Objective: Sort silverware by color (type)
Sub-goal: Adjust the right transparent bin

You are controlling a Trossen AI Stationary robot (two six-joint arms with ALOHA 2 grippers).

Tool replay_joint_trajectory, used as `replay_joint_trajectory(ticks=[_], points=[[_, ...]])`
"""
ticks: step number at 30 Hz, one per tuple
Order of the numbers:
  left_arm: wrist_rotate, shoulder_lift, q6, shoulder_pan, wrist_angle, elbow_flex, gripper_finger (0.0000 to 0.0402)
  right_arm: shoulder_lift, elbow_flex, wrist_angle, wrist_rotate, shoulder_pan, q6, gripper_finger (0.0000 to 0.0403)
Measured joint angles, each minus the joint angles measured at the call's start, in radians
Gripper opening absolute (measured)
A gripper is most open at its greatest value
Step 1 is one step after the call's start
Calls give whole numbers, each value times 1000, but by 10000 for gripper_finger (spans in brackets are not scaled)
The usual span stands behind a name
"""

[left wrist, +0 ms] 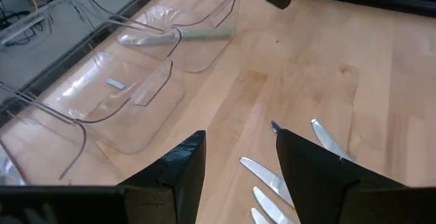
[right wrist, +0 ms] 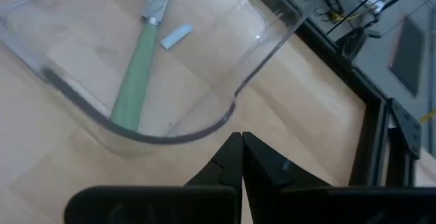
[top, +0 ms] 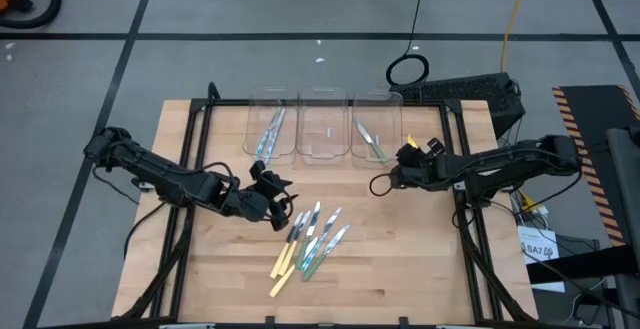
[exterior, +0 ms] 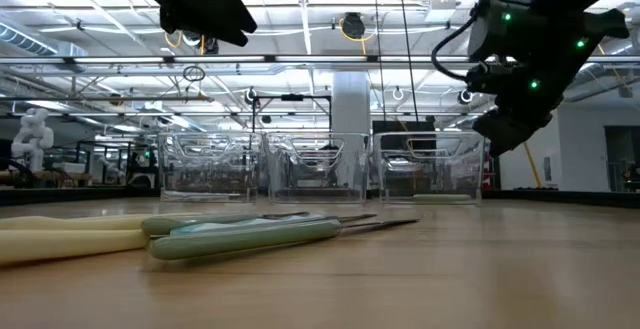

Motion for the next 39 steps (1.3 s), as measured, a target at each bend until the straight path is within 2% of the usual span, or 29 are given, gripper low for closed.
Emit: replay_joint_trajectory(ticks=[3, 8, 11, 17, 22, 24, 32, 39], points=[[-1, 0, -38, -21, -1, 0, 188, 17, -1, 2, -25, 0, -19, 0], [-8, 0, -86, -67, 0, 0, 188, -7, -1, -7, -215, 18, -35, 0], [-35, 0, -114, -94, 0, 0, 189, -17, -1, 22, -284, 50, -38, 0], [-64, 0, -124, -125, 0, 0, 189, -18, 0, 199, -279, 94, -145, 0], [-68, 38, -179, -161, 5, 0, 189, -18, 0, 224, -164, 87, -179, 0], [-74, 62, -196, -172, 13, -1, 189, -18, 0, 226, -150, 75, -205, 0], [-57, 169, -229, -169, 36, 0, 189, -18, 0, 241, -165, 0, -311, 0], [-54, 184, -243, -169, 64, 0, 189, -19, 9, 232, -211, -5, -329, 0]])
